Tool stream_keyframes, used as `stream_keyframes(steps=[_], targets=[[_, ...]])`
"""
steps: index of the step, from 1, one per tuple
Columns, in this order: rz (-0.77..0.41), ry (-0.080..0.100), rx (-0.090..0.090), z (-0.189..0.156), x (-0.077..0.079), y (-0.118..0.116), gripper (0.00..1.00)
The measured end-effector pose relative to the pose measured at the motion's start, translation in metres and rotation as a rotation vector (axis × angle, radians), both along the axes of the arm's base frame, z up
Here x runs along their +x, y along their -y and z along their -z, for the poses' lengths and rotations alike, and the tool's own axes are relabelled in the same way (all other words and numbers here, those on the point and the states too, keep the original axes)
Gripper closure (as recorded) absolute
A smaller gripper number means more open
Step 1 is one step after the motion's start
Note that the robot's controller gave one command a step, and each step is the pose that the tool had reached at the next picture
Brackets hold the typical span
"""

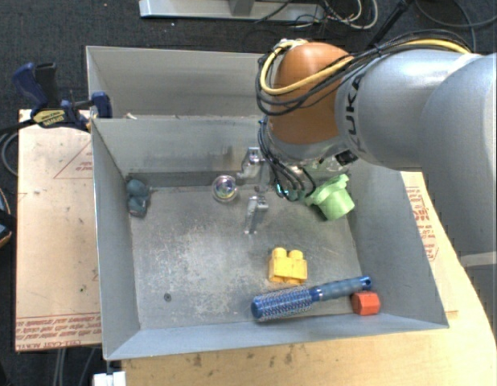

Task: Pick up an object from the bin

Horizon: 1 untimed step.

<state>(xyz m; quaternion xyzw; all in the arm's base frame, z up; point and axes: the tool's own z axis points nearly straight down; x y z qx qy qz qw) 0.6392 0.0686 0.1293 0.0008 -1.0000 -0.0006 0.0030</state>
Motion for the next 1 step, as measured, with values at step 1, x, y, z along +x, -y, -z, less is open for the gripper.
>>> stream_keyframes(steps=[1], targets=[[-0.064, 0.008, 0.000, -0.0170, -0.0060, -0.0111, 0.00]])
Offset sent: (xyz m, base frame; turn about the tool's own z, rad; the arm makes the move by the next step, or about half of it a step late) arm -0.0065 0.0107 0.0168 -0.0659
